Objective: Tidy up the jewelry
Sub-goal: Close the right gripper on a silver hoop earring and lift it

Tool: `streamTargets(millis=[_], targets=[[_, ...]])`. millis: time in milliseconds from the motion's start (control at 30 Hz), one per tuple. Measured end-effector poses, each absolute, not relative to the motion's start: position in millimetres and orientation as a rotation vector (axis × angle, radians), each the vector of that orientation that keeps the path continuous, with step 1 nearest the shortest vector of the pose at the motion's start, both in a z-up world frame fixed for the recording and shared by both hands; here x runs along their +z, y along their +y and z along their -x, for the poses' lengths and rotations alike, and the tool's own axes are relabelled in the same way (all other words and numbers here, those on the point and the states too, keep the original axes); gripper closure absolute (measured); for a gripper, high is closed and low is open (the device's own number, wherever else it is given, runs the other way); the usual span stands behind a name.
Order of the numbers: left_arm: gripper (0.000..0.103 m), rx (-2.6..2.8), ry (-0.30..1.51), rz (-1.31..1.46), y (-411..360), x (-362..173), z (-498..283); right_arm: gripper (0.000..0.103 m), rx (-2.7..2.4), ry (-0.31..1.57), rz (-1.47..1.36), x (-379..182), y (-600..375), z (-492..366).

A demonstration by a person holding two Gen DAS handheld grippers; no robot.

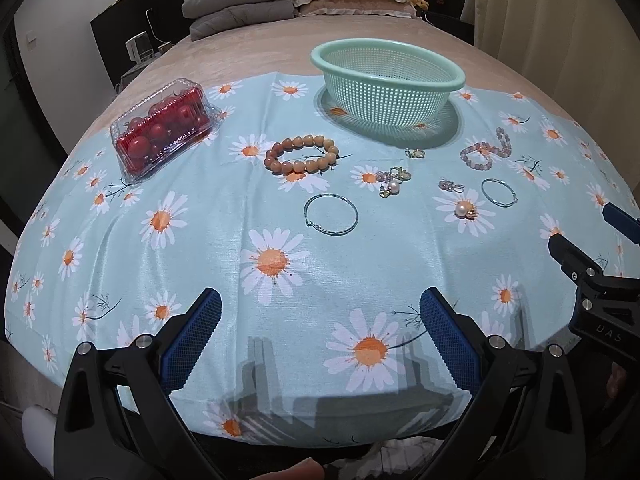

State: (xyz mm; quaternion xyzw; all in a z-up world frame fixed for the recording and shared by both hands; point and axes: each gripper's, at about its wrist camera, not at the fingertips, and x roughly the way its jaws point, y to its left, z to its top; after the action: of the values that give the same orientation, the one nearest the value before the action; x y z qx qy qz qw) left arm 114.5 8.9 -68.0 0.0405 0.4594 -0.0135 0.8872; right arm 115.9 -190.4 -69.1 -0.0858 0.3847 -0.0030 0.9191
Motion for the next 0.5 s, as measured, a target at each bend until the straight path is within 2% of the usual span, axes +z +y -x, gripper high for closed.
streamTargets(millis=[500], targets=[[0.006, -0.028, 1.053, -0.094, 14, -97, -189, 0.008, 0.005, 0.881, 0.176, -94, -191, -196]])
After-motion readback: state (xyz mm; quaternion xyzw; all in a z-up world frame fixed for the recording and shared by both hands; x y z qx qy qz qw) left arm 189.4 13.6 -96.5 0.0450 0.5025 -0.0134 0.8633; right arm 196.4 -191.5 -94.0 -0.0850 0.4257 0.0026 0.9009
